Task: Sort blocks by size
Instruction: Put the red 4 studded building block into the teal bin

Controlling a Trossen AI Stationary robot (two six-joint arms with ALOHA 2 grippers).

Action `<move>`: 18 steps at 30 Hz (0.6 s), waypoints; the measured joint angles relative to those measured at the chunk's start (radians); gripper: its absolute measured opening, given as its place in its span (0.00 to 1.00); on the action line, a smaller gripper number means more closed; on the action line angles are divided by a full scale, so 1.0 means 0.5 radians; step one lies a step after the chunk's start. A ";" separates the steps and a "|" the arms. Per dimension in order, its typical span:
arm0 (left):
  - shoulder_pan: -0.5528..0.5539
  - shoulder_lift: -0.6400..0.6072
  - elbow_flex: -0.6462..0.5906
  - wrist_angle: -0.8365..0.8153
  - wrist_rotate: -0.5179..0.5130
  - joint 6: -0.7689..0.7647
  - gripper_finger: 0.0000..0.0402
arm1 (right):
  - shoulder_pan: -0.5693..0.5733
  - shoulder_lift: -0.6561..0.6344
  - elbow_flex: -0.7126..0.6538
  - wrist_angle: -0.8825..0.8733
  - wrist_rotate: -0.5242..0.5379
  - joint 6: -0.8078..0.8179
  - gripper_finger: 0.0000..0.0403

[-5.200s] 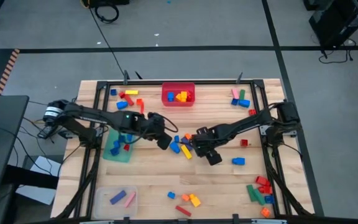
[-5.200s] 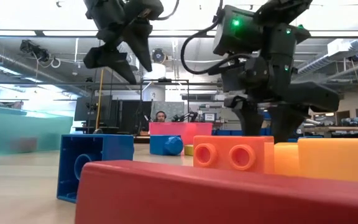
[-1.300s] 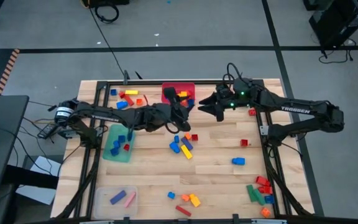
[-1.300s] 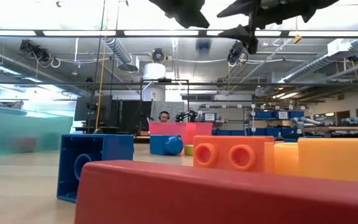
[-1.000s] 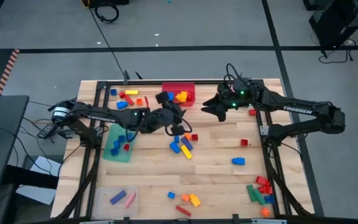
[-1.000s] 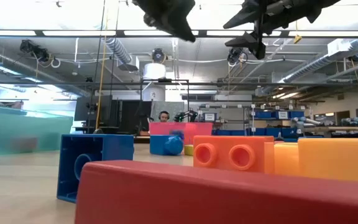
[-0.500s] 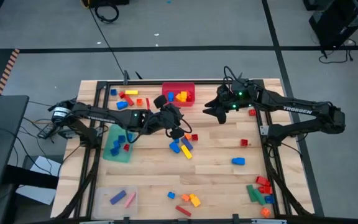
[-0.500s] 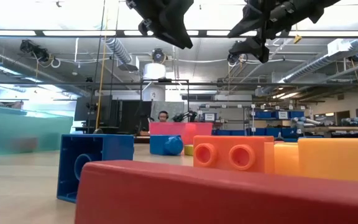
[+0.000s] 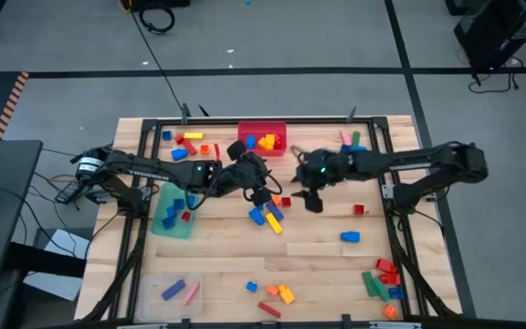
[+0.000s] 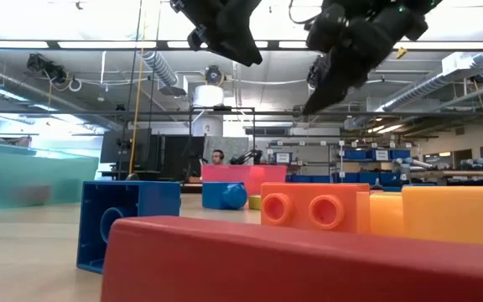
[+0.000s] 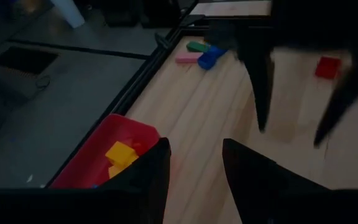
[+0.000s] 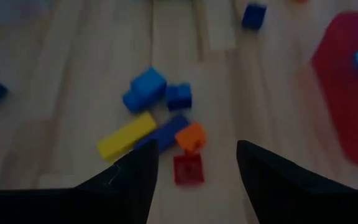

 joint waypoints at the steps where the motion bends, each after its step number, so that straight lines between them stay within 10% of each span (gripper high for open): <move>1: 0.000 0.000 0.000 0.000 0.000 -0.006 0.39 | 0.023 0.052 0.005 -0.004 0.020 -0.004 0.58; 18: 0.000 0.000 0.000 -0.003 0.000 -0.007 0.39 | 0.150 0.705 0.062 0.071 0.247 -0.123 0.66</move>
